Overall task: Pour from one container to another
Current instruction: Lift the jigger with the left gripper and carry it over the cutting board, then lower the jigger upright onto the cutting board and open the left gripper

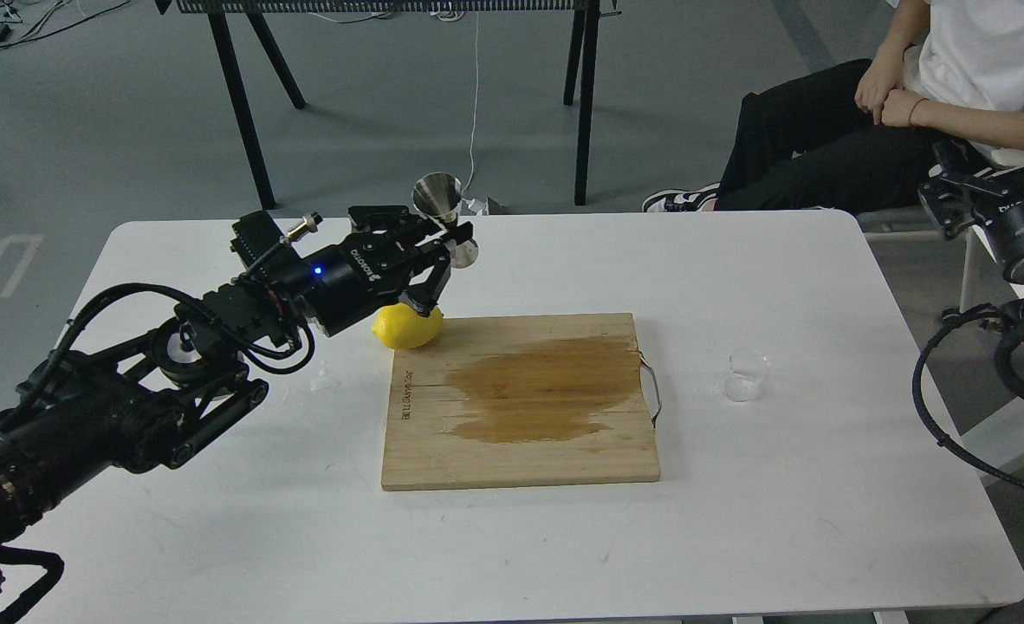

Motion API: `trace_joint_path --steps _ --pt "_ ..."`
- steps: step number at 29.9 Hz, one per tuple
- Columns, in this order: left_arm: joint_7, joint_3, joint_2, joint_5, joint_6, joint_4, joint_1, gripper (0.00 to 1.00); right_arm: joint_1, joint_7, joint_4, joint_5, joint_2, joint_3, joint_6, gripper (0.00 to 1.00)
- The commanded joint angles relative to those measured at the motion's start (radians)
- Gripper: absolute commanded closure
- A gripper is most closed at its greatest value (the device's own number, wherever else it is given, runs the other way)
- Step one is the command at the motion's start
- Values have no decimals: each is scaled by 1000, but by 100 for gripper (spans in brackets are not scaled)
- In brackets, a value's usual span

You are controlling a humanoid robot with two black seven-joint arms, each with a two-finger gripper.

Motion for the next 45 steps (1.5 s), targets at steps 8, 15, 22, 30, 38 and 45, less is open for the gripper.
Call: trace_joint_path --steps 8,15,22,30,38,45 --pt "36 127 -219 0 -12 238 13 91 -8 0 0 0 -15 0 0 1" --pt "37 175 -277 0 -9 344 7 90 -13 0 3 1 -15 0 0 1" --pt "36 229 -272 0 -4 388 1 91 -14 0 2 0 -18 -2 0 1" --pt "39 242 -288 0 0 405 11 90 -22 0 2 0 -18 0 0 1" --pt "39 238 -289 0 0 408 13 84 -24 0 0 0 -18 0 0 1" --pt "37 241 -289 0 7 408 19 81 -36 0 2 0 -18 0 0 1"
